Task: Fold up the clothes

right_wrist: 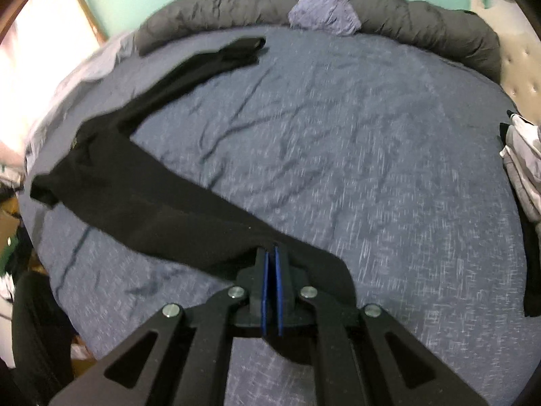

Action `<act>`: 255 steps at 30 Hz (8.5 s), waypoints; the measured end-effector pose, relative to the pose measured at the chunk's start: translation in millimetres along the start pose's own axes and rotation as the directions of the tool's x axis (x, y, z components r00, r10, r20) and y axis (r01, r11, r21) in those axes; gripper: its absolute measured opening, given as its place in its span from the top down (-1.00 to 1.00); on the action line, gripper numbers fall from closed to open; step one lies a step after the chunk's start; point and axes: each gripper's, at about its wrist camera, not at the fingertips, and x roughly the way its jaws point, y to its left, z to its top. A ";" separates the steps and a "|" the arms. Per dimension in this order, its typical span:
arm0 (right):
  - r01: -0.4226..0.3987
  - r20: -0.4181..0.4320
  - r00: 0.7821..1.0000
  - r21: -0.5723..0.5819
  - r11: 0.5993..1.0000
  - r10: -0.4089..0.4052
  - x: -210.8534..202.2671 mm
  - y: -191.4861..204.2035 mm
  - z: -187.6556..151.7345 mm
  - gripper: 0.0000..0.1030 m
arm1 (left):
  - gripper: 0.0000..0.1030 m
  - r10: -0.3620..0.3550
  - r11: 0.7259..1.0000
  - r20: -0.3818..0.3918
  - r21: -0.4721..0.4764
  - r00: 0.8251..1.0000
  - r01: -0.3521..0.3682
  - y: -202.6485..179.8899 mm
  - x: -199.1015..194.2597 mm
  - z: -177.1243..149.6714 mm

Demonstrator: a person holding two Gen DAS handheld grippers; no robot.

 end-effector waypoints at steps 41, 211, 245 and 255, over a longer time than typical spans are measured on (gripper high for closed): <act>-0.097 0.084 0.993 0.126 0.987 0.087 177.0 27.4 276.8 -0.25 | 0.36 -0.115 0.989 0.092 0.100 0.989 0.106 -194.0 246.2 47.0; 0.233 0.077 0.945 0.525 0.818 -0.319 125.3 -227.8 156.8 0.78 | -0.13 -0.115 0.983 0.048 0.148 0.992 0.107 -216.7 264.6 46.4; 0.161 0.015 0.980 0.539 0.826 -0.201 108.9 -219.9 62.3 0.94 | -0.16 -0.121 0.983 0.044 0.142 0.992 0.114 -217.6 262.8 46.4; 0.158 0.060 0.970 0.580 0.799 -0.236 76.7 -216.3 52.9 0.85 | -0.17 -0.121 0.986 0.042 0.125 0.992 0.115 -218.7 261.9 49.6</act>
